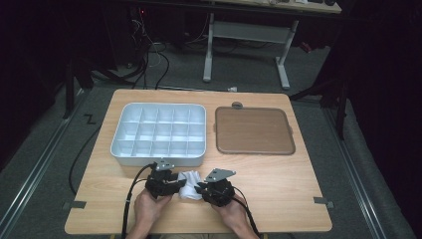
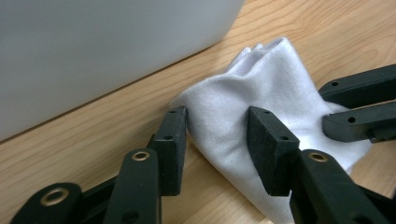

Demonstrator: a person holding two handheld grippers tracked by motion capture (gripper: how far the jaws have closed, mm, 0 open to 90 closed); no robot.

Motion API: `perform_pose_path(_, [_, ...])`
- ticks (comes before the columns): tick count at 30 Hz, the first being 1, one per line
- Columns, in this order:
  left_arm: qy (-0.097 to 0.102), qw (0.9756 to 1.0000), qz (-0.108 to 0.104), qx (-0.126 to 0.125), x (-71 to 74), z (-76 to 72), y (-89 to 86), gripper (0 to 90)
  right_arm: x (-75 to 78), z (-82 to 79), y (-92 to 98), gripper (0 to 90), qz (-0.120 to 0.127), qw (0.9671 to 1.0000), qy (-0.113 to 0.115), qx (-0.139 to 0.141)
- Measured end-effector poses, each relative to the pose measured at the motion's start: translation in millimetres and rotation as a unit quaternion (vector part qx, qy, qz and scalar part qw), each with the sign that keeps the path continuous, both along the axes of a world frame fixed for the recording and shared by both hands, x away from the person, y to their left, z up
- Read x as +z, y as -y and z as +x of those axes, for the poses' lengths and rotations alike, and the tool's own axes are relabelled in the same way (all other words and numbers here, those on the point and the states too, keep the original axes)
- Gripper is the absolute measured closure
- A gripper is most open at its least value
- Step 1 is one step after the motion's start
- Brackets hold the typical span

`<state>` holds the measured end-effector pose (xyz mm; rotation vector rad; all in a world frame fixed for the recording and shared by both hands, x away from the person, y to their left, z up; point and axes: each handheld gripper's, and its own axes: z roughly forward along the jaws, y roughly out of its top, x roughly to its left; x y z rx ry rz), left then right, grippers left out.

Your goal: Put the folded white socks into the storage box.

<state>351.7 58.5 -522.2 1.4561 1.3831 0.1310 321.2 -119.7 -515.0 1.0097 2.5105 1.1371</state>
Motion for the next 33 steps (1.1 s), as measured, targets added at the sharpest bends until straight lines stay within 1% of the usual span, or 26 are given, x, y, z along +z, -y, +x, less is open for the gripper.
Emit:
perform_pose_path(1, [-0.002, 1.0, 0.001, 0.003, 0.1, 0.7, -1.6, 57.1, 0.2, 0.3, -1.8, 78.4, 0.0, 1.0, 0.003, 0.003])
perform_pose_path(3, [-0.009, 0.9998, -0.003, 0.014, 0.8, 2.5, -4.5, 53.5, 0.5, 0.0, -4.1, 77.1, 0.002, 1.0, 0.003, 0.0])
perform_pose_path(5, [-0.009, 0.9997, -0.006, 0.023, 1.8, 3.1, -7.2, 49.2, 1.2, 0.1, -4.5, 73.9, 0.006, 1.0, 0.004, -0.001])
perform_pose_path(6, [-0.008, 0.9997, -0.004, 0.025, 2.0, 3.1, -8.3, 47.7, 2.1, -0.4, -4.5, 72.8, 0.009, 0.9999, 0.006, -0.002])
perform_pose_path(8, [-0.003, 0.9994, -0.006, 0.033, 3.7, 2.2, -9.6, 44.5, 4.5, -2.0, -4.0, 71.5, 0.013, 0.9999, 0.011, -0.001])
perform_pose_path(10, [0.0, 0.999, -0.016, 0.041, 7.1, 1.1, -11.6, 40.5, 7.3, -3.8, -2.2, 70.4, 0.016, 0.9997, 0.017, 0.001])
perform_pose_path(12, [0.0, 0.9983, -0.035, 0.048, 11.5, -0.4, -13.0, 36.5, 10.3, -5.7, 1.3, 69.8, 0.02, 0.9996, 0.019, -0.003])
perform_pose_path(13, [-0.001, 0.9981, -0.04, 0.047, 13.4, -1.3, -13.2, 35.0, 11.5, -6.2, 3.7, 69.5, 0.023, 0.9995, 0.021, -0.004])
perform_pose_path(16, [-0.003, 0.9976, -0.051, 0.046, 18.2, -3.6, -12.6, 31.0, 15.2, -7.5, 12.2, 68.7, 0.026, 0.9993, 0.024, -0.013])
perform_pose_path(19, [-0.006, 0.9972, -0.058, 0.047, 20.0, -2.7, -10.1, 27.6, 17.5, -7.9, 22.5, 67.9, 0.026, 0.9989, 0.029, -0.025])
perform_pose_path(23, [-0.016, 0.9967, -0.059, 0.054, 16.0, 1.0, -4.0, 24.9, 16.0, -6.5, 38.8, 67.2, 0.025, 0.9981, 0.034, -0.045])
perform_pose_path(25, [-0.031, 0.9965, -0.055, 0.055, 11.7, 3.6, -0.3, 24.9, 13.9, -5.5, 49.7, 66.4, 0.024, 0.9974, 0.035, -0.059])
perform_pose_path(26, [-0.039, 0.9965, -0.047, 0.058, 8.4, 5.4, 2.6, 24.9, 13.0, -4.9, 53.6, 66.0, 0.023, 0.9972, 0.033, -0.063])
perform_pose_path(28, [-0.044, 0.9966, -0.031, 0.062, 3.6, 7.8, 5.4, 26.2, 10.2, -3.9, 64.3, 65.2, 0.014, 0.9964, 0.033, -0.076])
perform_pose_path(29, [-0.048, 0.9964, -0.028, 0.064, 1.6, 8.8, 6.4, 27.2, 8.7, -3.5, 70.0, 64.7, 0.007, 0.9959, 0.034, -0.084])
perform_pose_path(31, [-0.052, 0.996, -0.031, 0.066, -1.0, 9.7, 6.9, 29.3, 5.6, -2.7, 82.1, 63.8, -0.004, 0.9943, 0.035, -0.101])
perform_pose_path(33, [-0.048, 0.9961, -0.032, 0.067, -1.6, 8.7, 8.0, 33.1, 2.9, -2.1, 94.8, 62.8, -0.015, 0.9919, 0.037, -0.12])
